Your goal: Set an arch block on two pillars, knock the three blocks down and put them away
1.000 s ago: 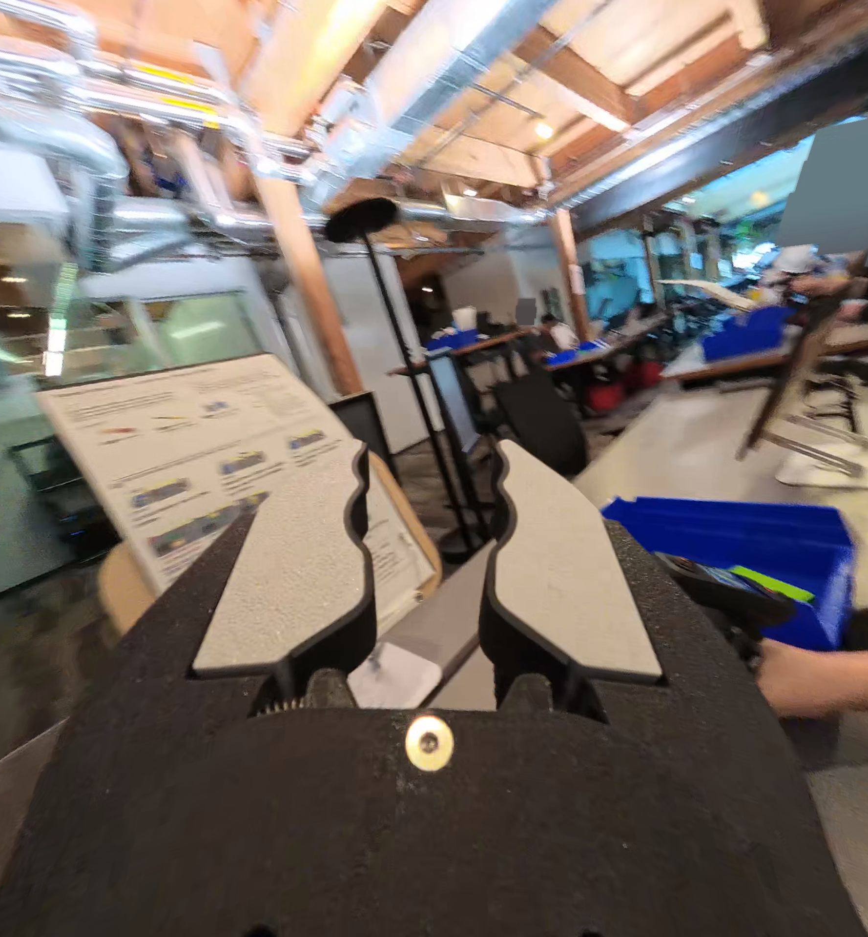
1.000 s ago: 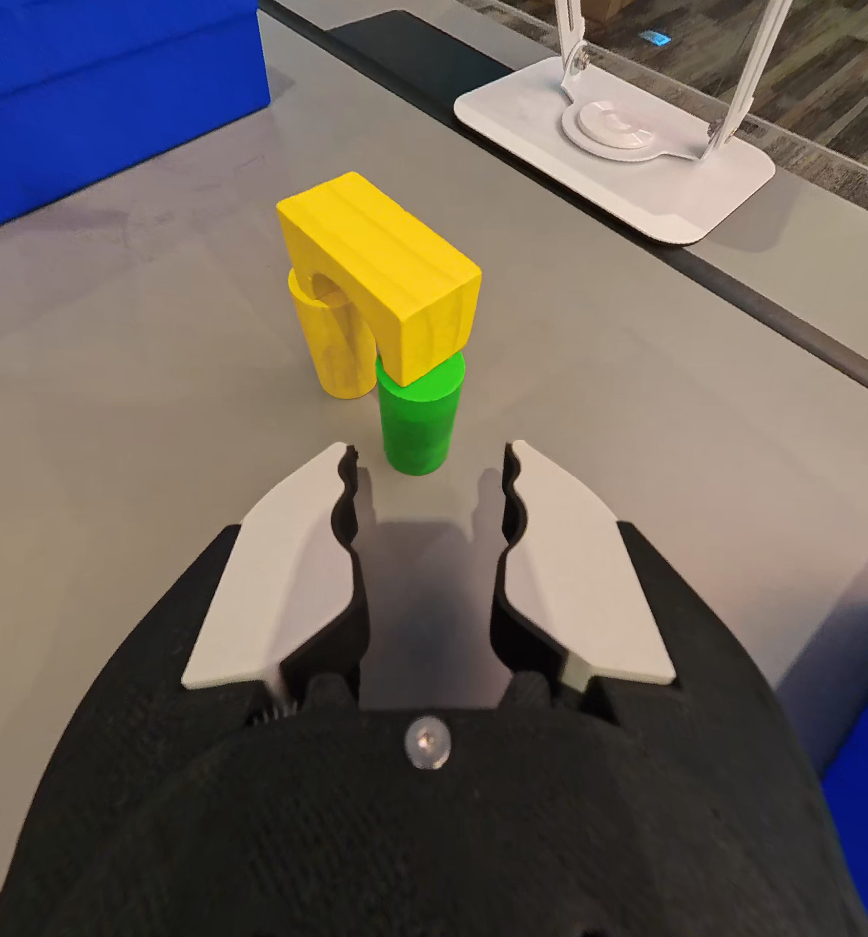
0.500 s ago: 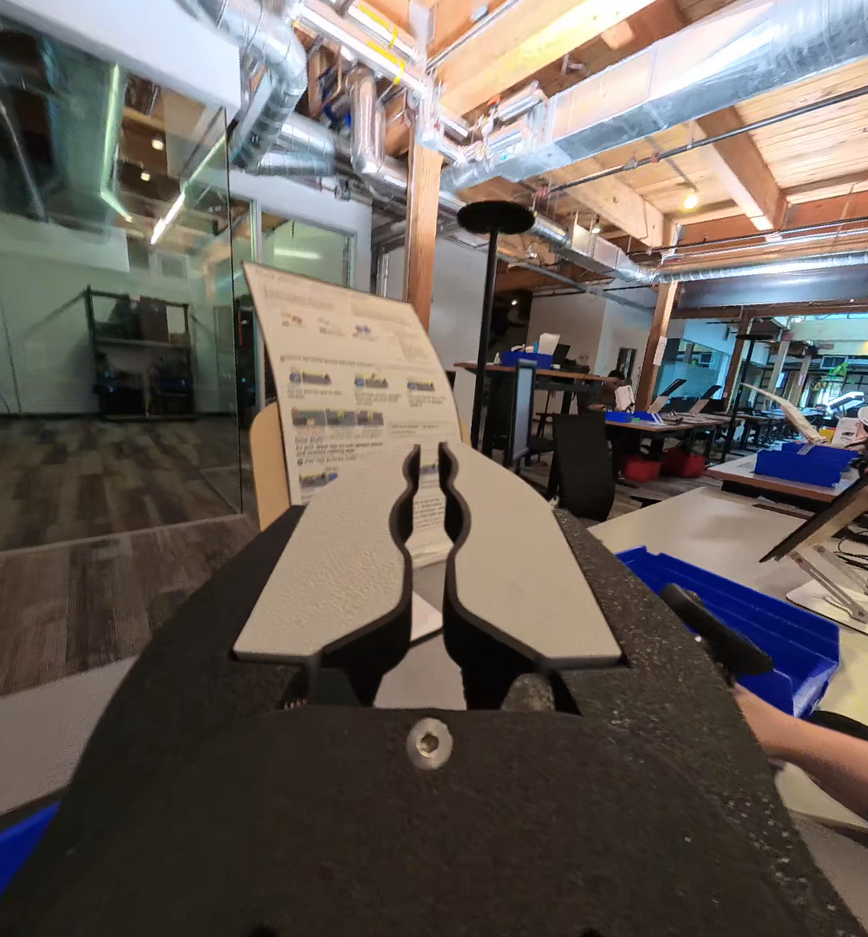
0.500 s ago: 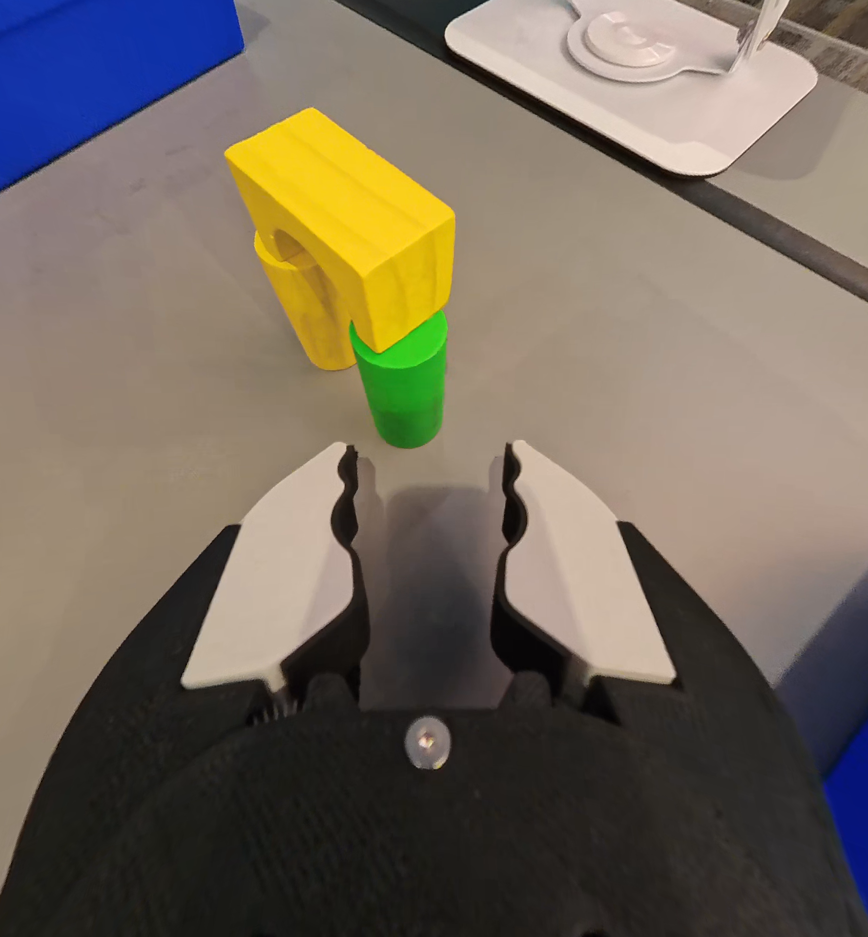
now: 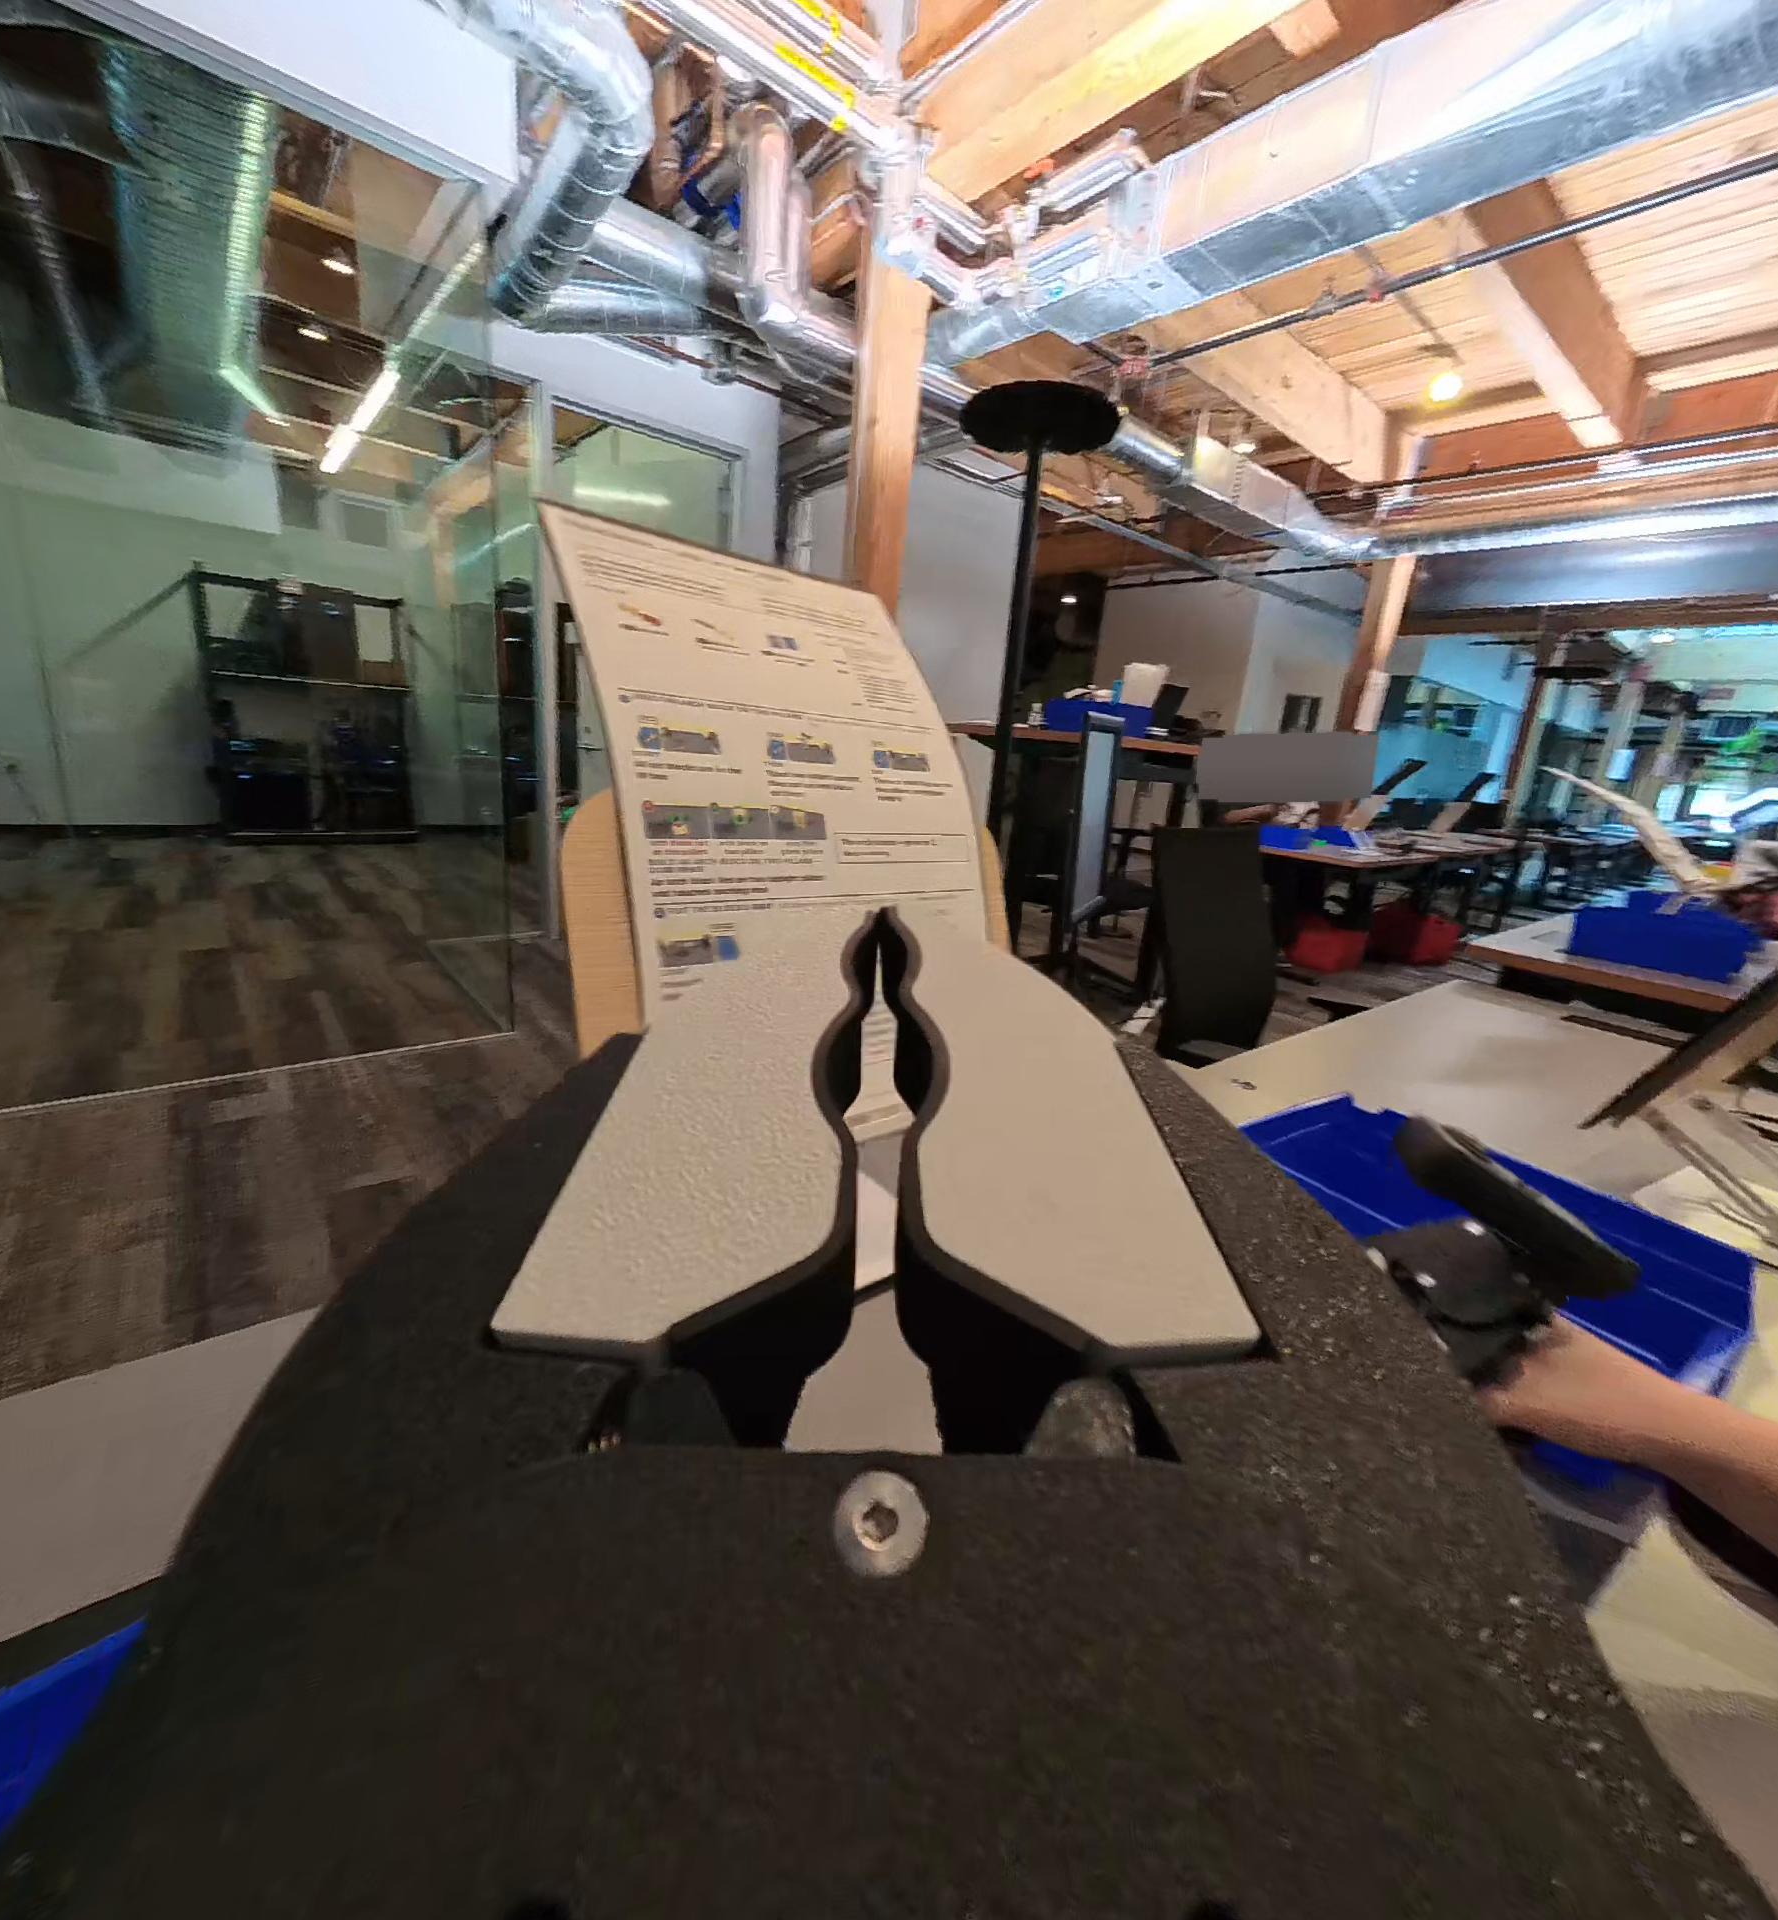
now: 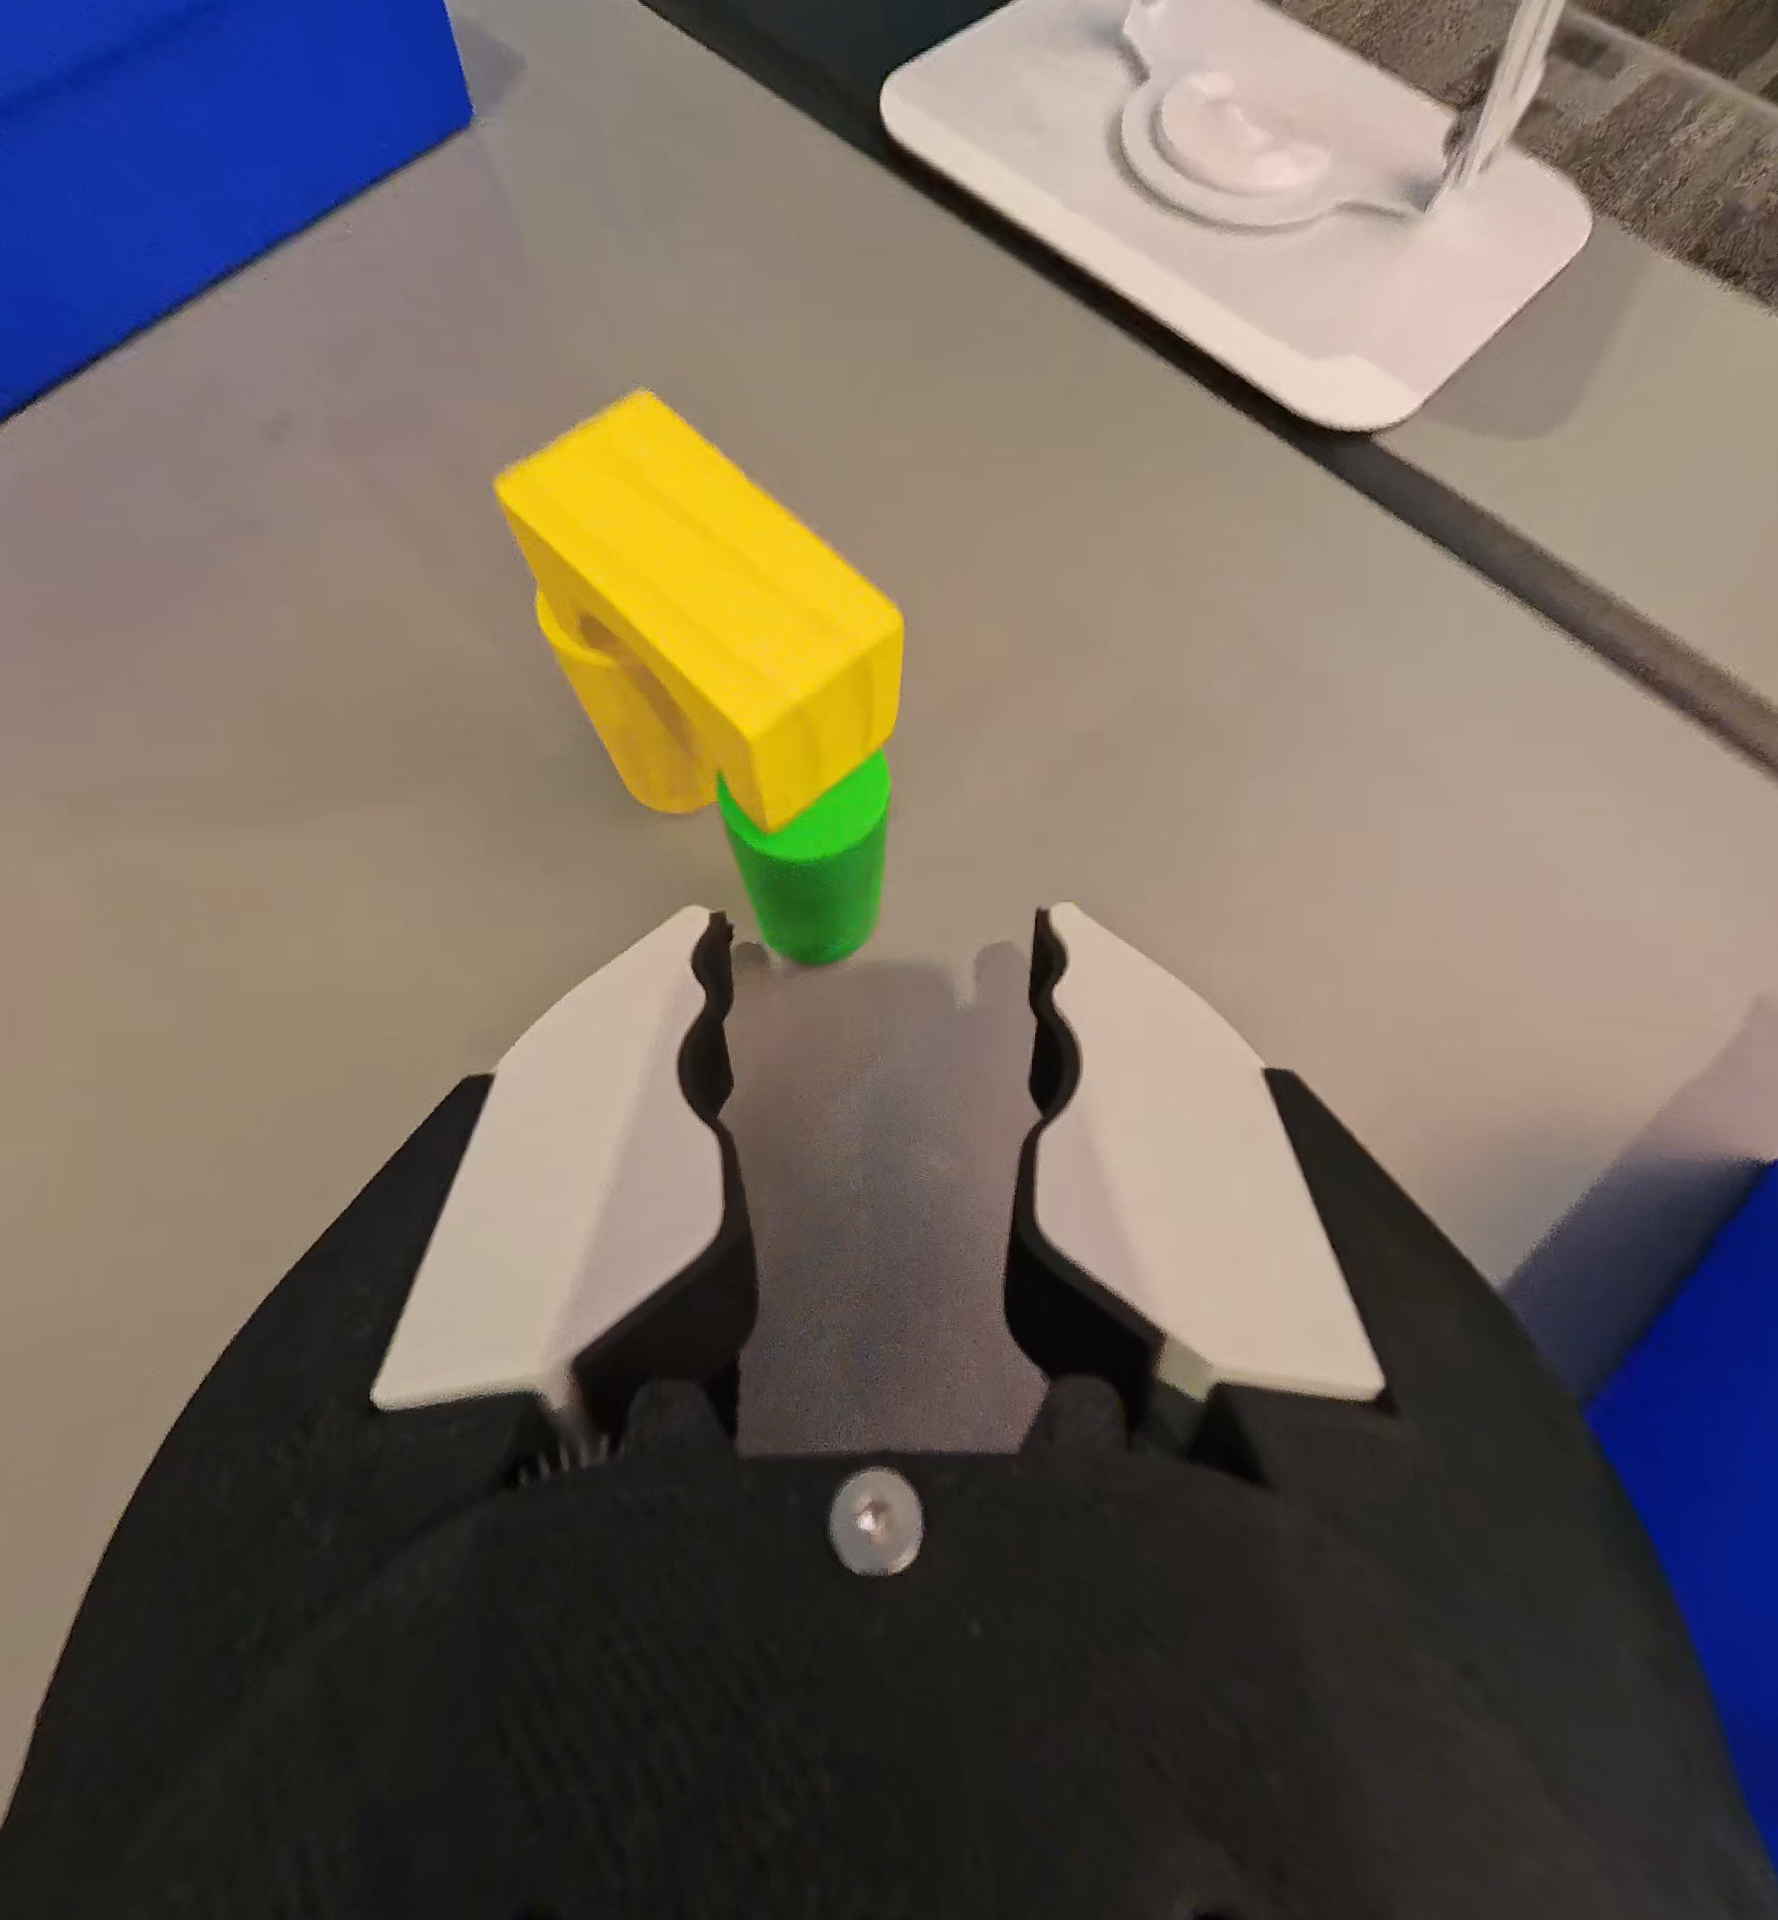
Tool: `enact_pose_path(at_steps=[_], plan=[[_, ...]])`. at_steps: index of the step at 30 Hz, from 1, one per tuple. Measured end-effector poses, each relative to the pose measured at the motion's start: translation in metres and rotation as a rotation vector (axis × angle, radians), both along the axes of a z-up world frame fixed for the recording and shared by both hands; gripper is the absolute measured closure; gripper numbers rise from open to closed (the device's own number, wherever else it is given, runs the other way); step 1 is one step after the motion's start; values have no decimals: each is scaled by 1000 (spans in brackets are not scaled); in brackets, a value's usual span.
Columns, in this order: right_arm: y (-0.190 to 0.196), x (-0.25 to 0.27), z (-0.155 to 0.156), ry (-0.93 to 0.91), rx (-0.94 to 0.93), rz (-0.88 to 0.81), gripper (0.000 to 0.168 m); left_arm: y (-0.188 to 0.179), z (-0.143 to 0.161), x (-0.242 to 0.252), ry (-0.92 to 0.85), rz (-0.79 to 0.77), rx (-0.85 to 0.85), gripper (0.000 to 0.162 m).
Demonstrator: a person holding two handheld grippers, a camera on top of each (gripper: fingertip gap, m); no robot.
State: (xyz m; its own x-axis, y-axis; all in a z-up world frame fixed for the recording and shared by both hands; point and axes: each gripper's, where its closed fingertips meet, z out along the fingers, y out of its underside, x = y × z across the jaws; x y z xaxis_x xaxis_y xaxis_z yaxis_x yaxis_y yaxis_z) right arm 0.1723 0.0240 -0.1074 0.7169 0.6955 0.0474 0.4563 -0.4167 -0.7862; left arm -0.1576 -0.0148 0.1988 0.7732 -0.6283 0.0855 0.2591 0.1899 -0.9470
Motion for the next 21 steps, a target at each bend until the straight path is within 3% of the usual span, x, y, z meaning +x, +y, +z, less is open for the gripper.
enact_pose_path(at_steps=[9, 12, 17, 18, 21], plan=[[17, 16, 58, -299, -81, 65, 113, -6, -1, 49, 21, -128, -16, 162], [13, 22, 53, -282, -170, 70, 115, 5, -13, 61, 75, -105, -46, 162], [19, 43, 29, -324, -223, 9, 149, 8, -20, 83, 90, -150, -71, 162], [19, 45, 26, -314, -245, 2, 166, 7, -21, 85, 103, -148, -69, 162], [18, 45, 15, -281, -308, 0, 167, 4, -18, 88, 134, -112, -39, 162]])
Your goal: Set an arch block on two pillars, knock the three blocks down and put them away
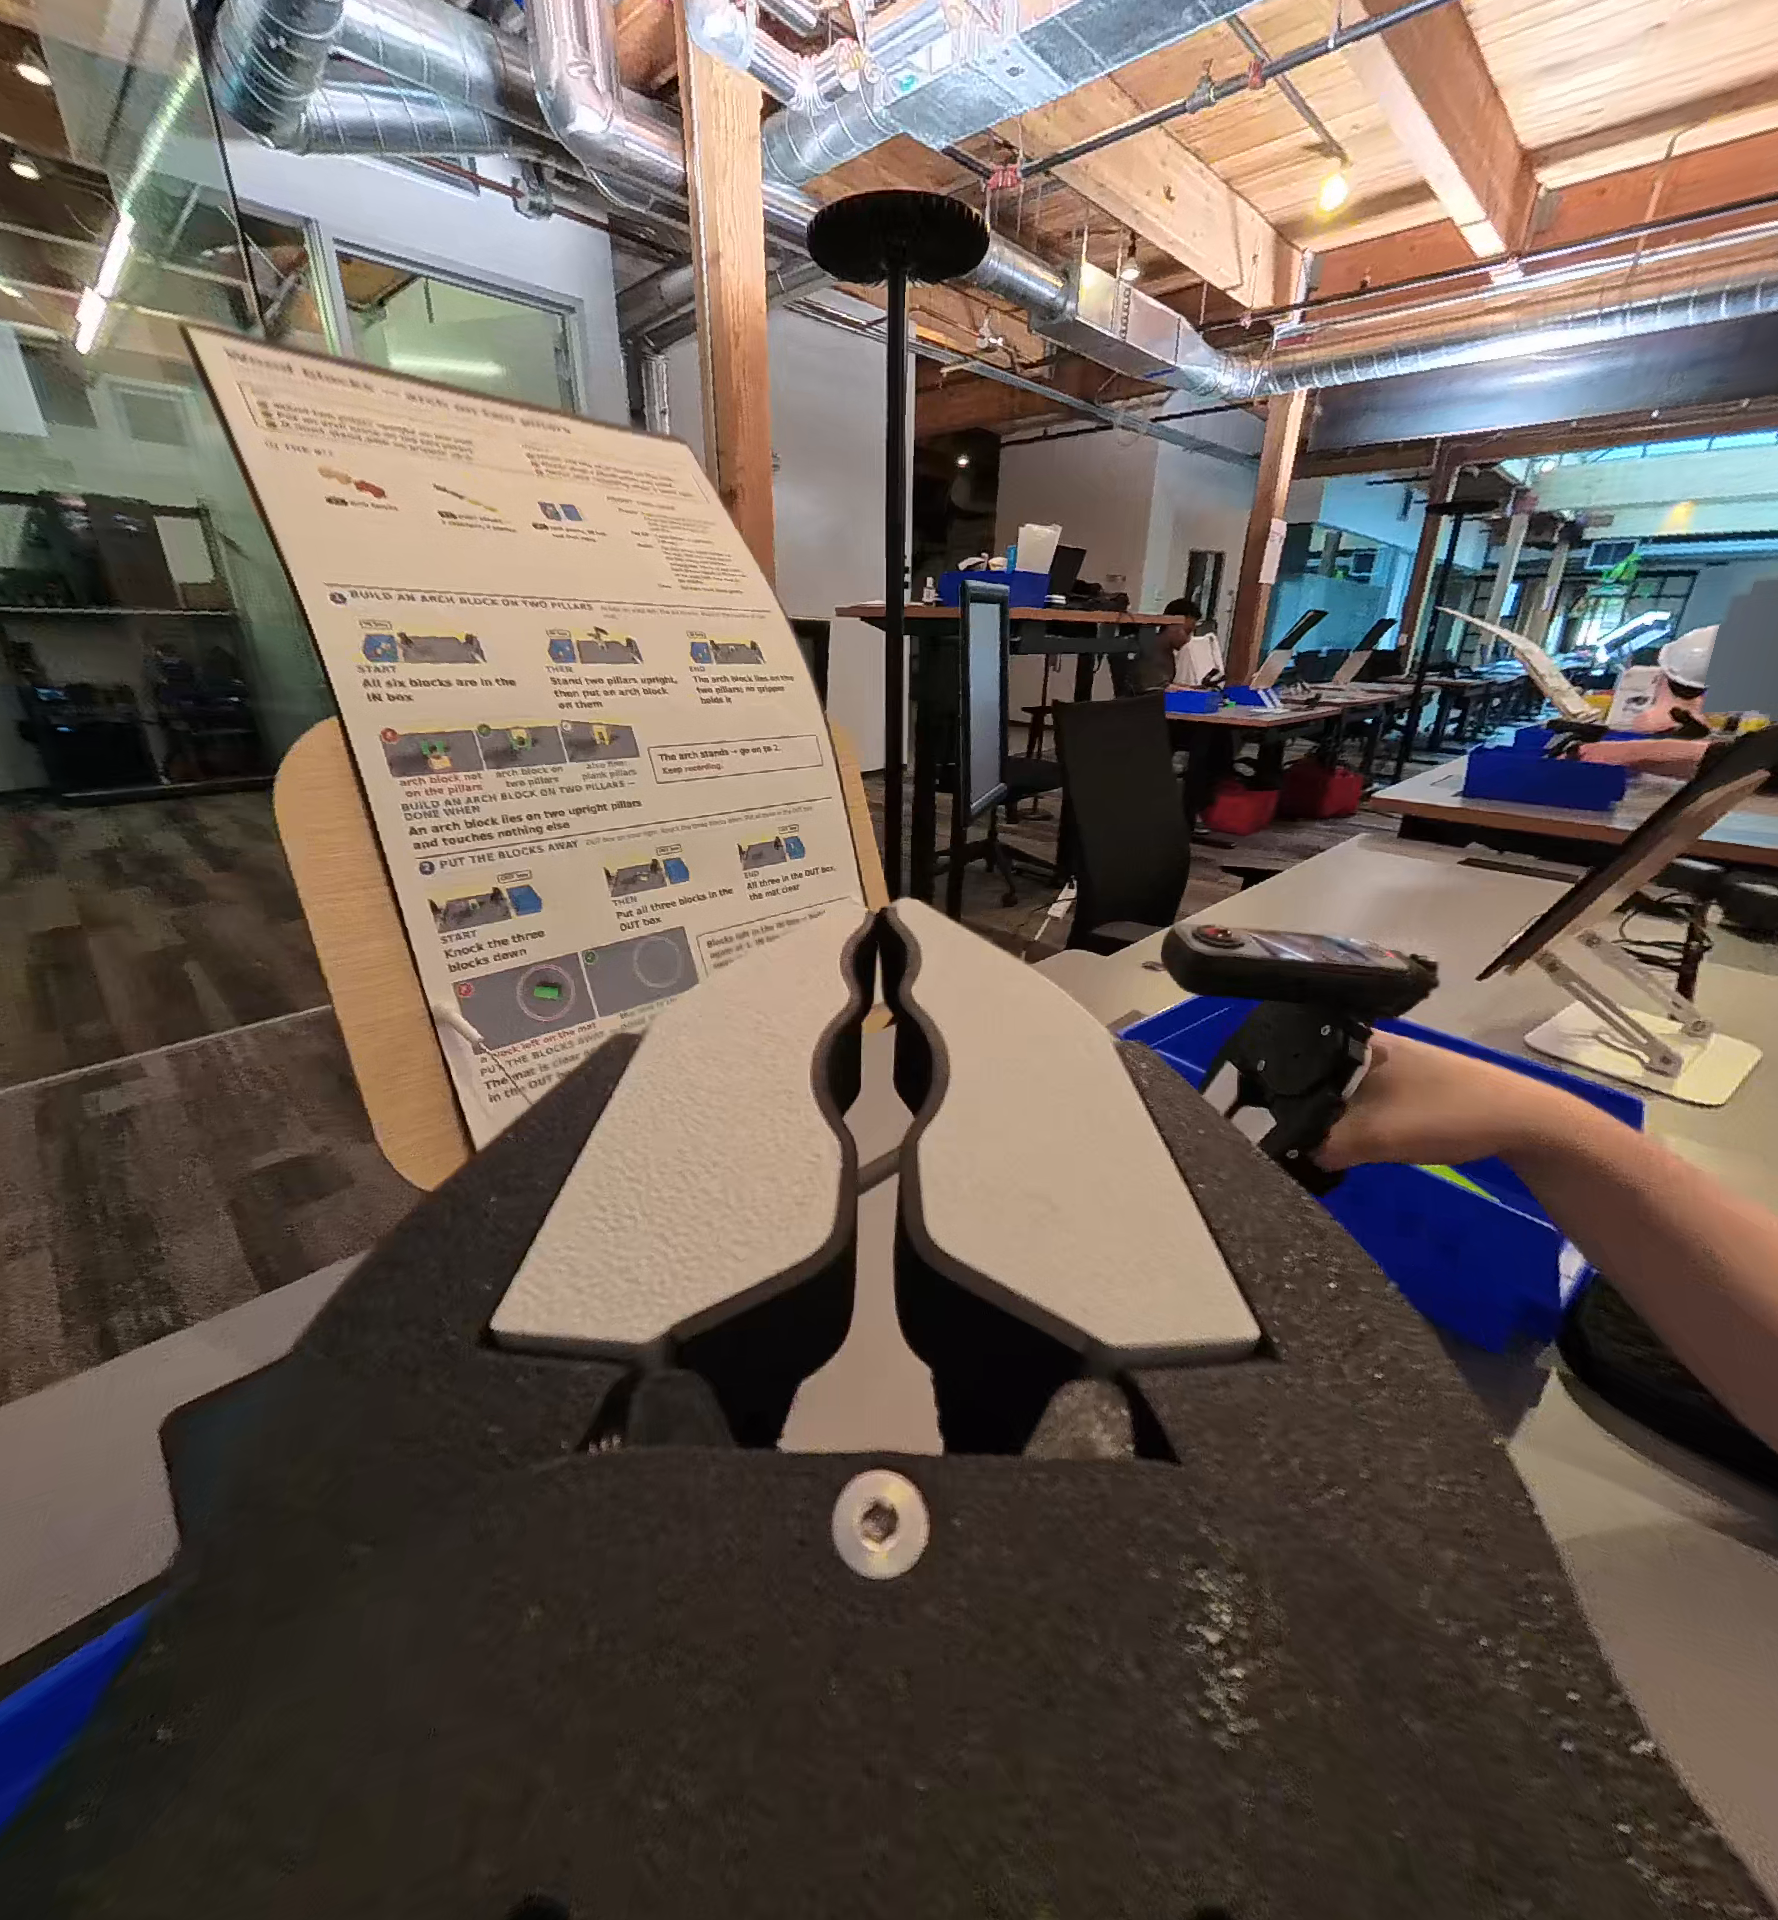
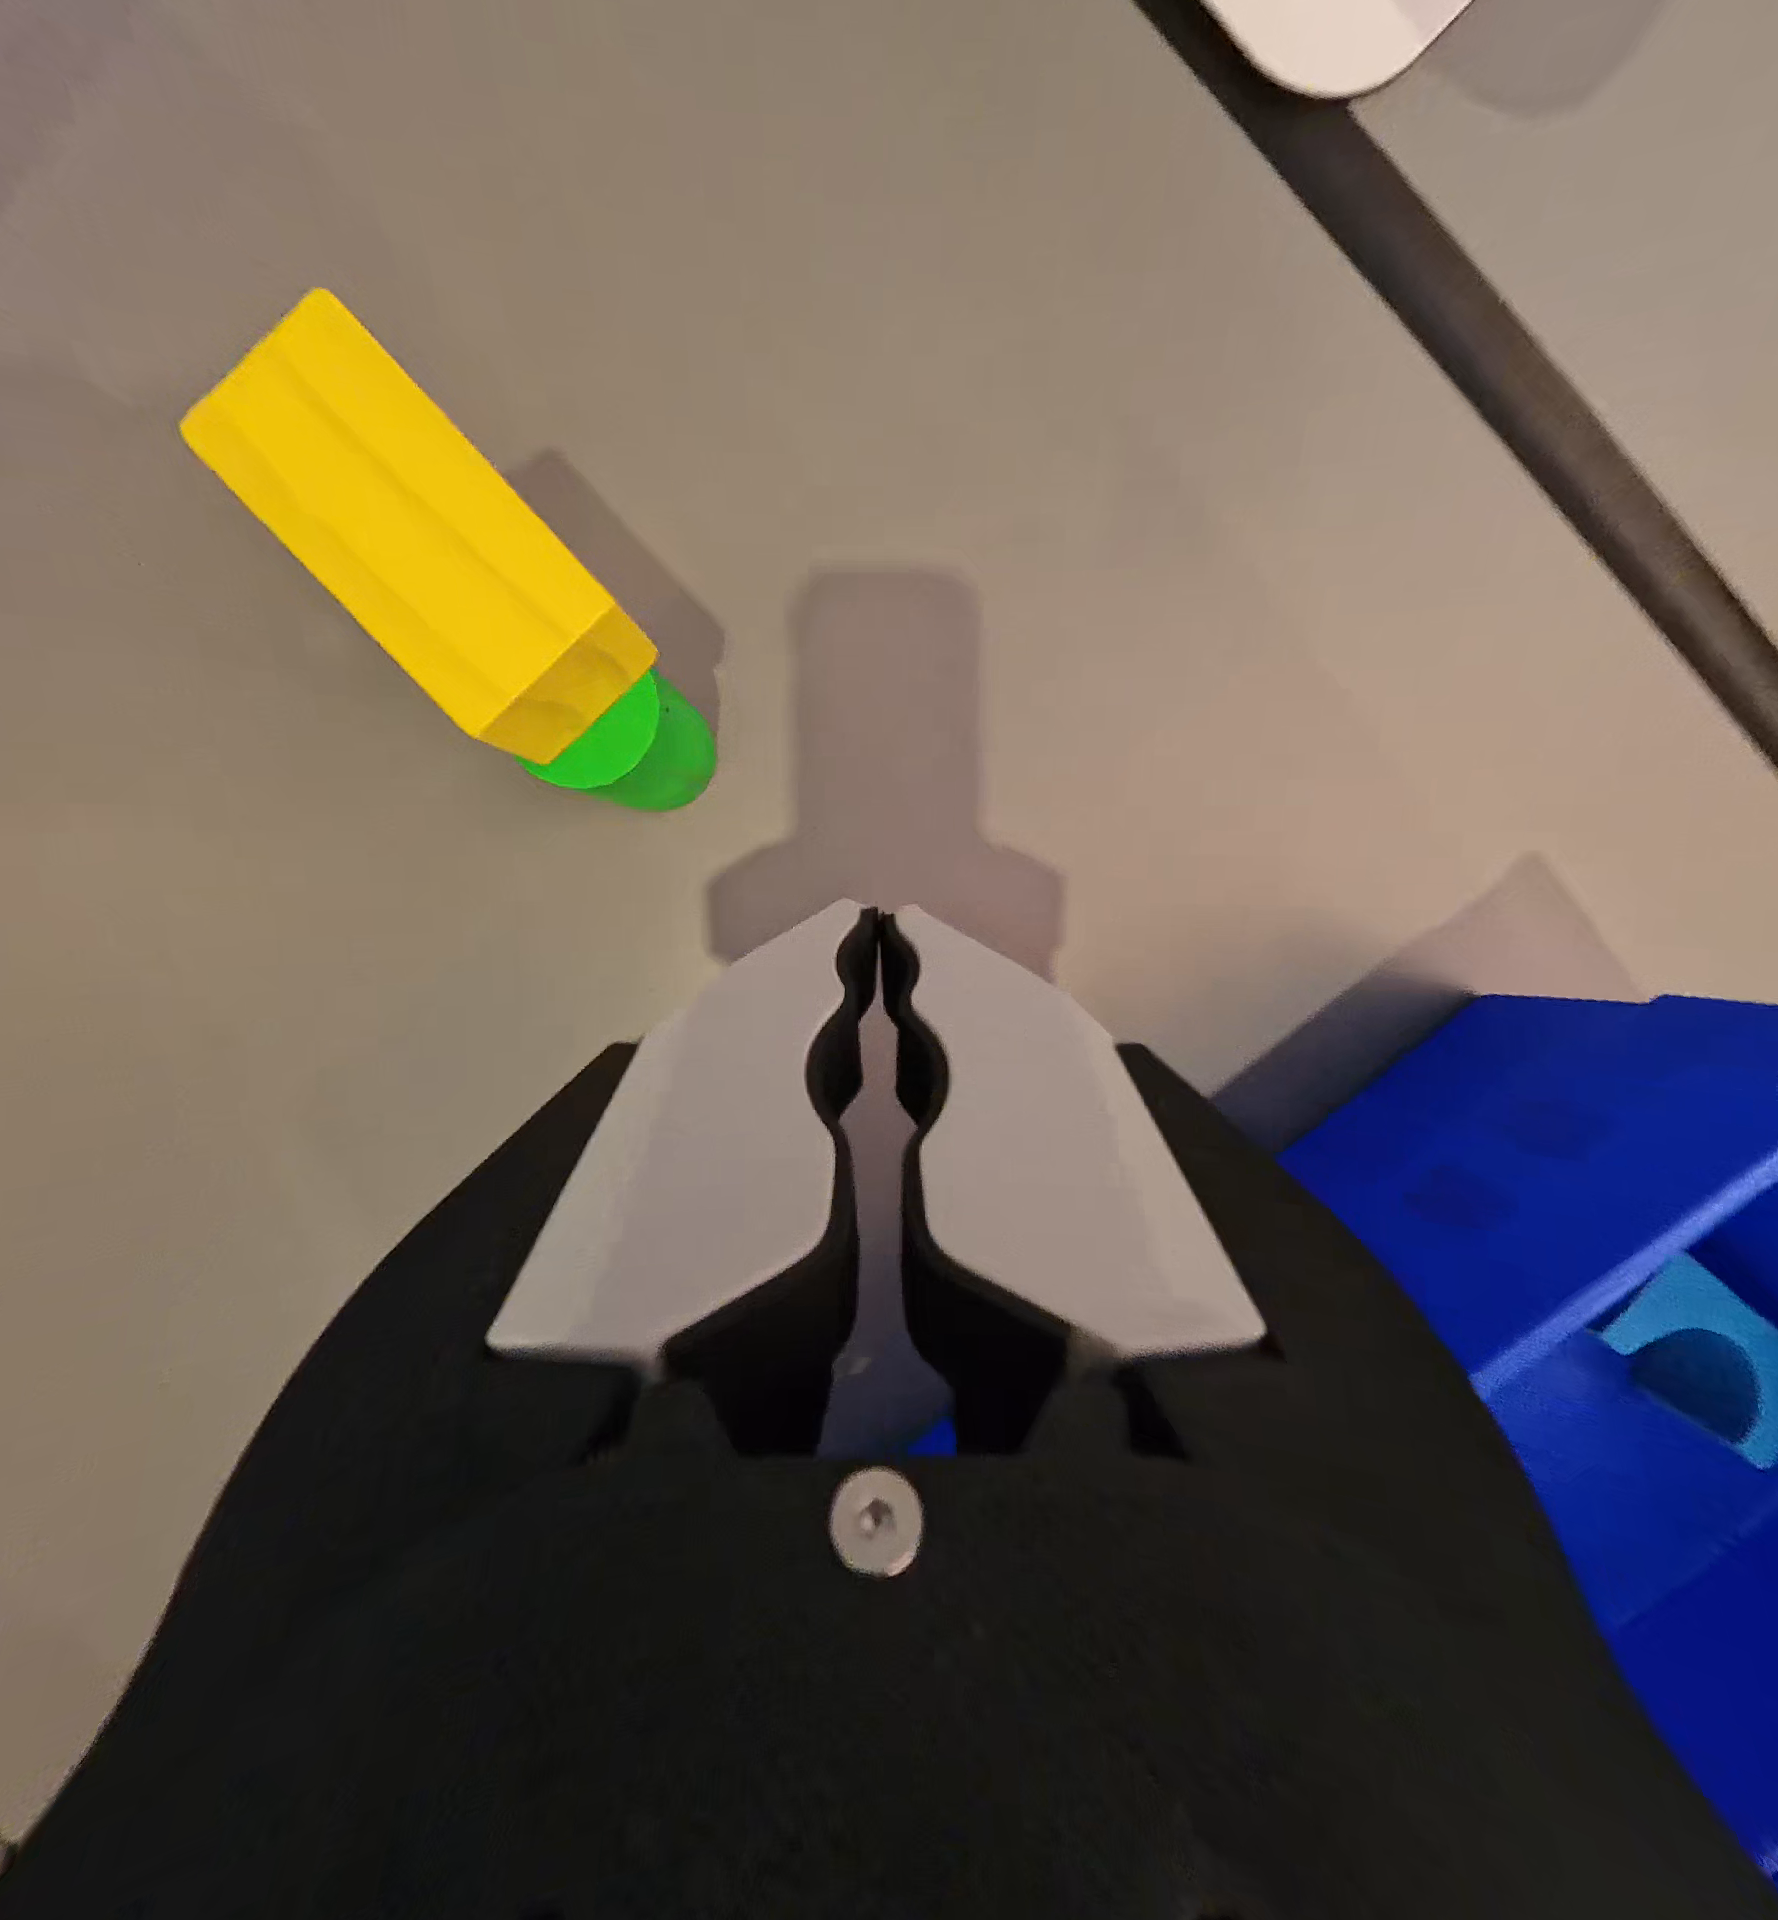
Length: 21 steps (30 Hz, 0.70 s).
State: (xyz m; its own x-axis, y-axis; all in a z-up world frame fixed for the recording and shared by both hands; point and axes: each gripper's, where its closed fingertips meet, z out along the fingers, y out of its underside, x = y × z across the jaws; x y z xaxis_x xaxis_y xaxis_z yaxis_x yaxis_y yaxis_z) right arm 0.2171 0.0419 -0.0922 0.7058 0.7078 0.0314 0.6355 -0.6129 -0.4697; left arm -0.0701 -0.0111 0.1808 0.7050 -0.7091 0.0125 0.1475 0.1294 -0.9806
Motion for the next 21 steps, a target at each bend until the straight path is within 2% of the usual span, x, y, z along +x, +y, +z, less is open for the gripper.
enact_pose_path(at_steps=[5, 10, 21], plan=[[0, 8, -16, -44, -59, -35, 167, -14, 11, 0, 3, 1, 41, 162], [-2, 6, -16, 28, -121, -106, 167, -21, 17, -5, -7, 0, 56, 162], [-5, 23, -22, -40, -154, -160, 167, -27, 26, -27, -52, 29, 67, 162]])
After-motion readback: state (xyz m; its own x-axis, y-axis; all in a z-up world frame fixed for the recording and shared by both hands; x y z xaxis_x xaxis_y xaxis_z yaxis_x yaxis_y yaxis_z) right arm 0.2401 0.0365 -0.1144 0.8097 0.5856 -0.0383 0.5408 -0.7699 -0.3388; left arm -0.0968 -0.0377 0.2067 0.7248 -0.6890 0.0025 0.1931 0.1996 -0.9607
